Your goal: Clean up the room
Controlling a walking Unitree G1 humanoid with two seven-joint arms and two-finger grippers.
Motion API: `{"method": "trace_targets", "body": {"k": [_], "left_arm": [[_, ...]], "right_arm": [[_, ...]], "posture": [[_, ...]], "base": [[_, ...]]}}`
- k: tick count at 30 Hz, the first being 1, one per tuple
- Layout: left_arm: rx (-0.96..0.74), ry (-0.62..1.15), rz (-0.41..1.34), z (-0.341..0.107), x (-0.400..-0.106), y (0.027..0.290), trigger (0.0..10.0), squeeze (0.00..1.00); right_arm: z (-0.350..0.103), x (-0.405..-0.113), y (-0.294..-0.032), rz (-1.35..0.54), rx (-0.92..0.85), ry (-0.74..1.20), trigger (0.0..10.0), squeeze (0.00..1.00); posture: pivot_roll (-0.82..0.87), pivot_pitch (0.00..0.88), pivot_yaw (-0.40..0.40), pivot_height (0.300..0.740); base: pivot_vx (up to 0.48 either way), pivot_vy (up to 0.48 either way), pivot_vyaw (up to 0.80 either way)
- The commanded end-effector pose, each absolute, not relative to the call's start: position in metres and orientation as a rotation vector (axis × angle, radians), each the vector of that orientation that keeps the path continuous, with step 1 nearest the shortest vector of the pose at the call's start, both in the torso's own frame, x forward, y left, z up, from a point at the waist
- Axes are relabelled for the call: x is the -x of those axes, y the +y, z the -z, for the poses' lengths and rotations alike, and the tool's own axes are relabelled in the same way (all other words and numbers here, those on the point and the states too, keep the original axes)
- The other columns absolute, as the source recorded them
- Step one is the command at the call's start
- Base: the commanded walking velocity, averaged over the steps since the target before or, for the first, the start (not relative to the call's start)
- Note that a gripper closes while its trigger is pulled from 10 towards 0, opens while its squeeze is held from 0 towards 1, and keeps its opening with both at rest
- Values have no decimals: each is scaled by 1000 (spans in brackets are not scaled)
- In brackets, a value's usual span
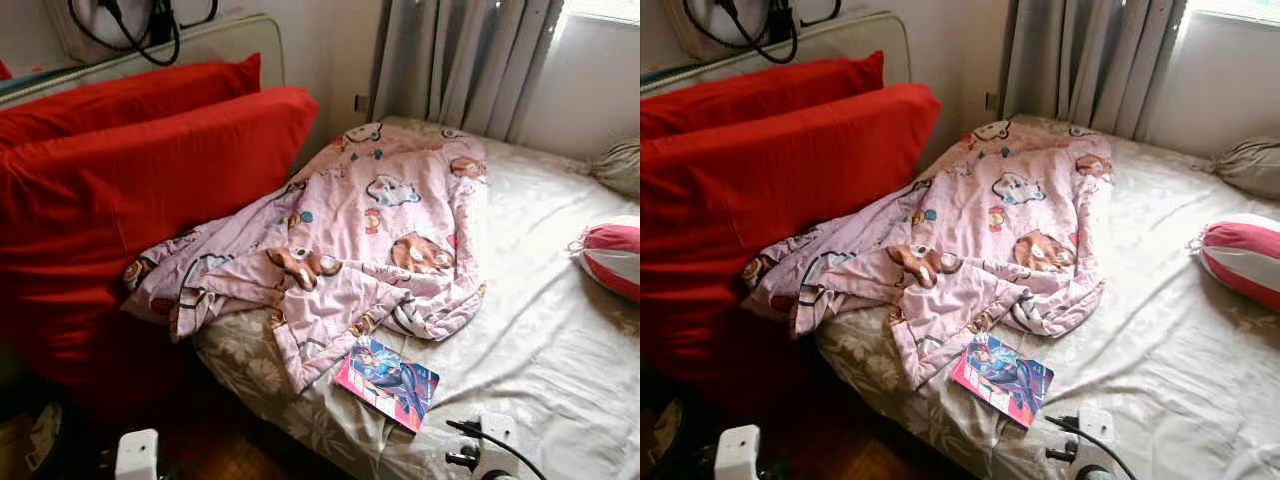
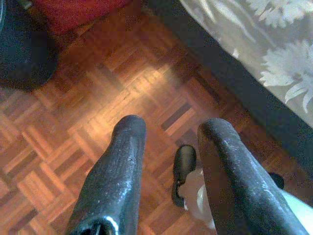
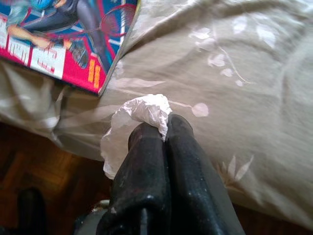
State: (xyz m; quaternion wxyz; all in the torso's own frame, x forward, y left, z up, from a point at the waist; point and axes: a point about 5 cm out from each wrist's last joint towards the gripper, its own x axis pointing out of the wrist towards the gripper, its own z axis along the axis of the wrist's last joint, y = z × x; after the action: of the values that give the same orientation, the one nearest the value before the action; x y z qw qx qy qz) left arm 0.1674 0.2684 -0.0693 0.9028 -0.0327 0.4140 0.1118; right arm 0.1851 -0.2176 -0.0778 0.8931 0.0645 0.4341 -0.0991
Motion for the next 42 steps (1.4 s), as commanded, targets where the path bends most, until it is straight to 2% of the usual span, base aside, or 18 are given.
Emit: {"method": "trace_targets", "body": {"k": [1,7,15,21,32,33,34,35,36,42], "left_arm": [[58,895,-235,72,-159,273,10000,0],[27,918,-236,72,-153,281,10000,0],[26,916,-178,74,-160,266,10000,0],[-62,946,-49,80,-157,249,10000,0],[-14,942,-97,83,-159,240,10000,0],[-13,939,-86,82,-167,228,10000,0],[-13,939,-86,82,-167,228,10000,0],[-14,940,-82,83,-170,223,10000,0],[-14,941,-82,83,-170,223,10000,0],[-5,942,-94,83,-170,221,10000,0]], "right_arm": [[79,-183,-220,235,-154,911,10000,0],[83,-171,-225,296,-189,938,10000,0],[87,-159,-235,353,-206,963,10000,0],[89,-150,-240,387,-211,984,10000,0],[87,-157,-238,275,-105,1012,10000,0],[89,-150,-240,277,-109,1014,10000,0],[89,-150,-240,277,-109,1014,10000,0],[95,-124,-244,274,-112,1026,10000,0],[97,-117,-245,271,-111,1028,10000,0],[101,-105,-240,248,-109,1051,10000,0]], "posture": [[67,0,-43,740],[61,0,-35,740],[36,0,38,740],[29,0,2,740],[46,0,-51,740],[56,0,-53,740],[56,0,-53,740],[59,0,-51,740],[60,0,-52,740],[75,0,-41,740]], "base": [[0,0,0],[0,0,0],[0,0,0],[0,0,0],[0,0,0],[0,0,0],[0,0,0],[0,0,0],[0,0,0],[0,0,667]]}}
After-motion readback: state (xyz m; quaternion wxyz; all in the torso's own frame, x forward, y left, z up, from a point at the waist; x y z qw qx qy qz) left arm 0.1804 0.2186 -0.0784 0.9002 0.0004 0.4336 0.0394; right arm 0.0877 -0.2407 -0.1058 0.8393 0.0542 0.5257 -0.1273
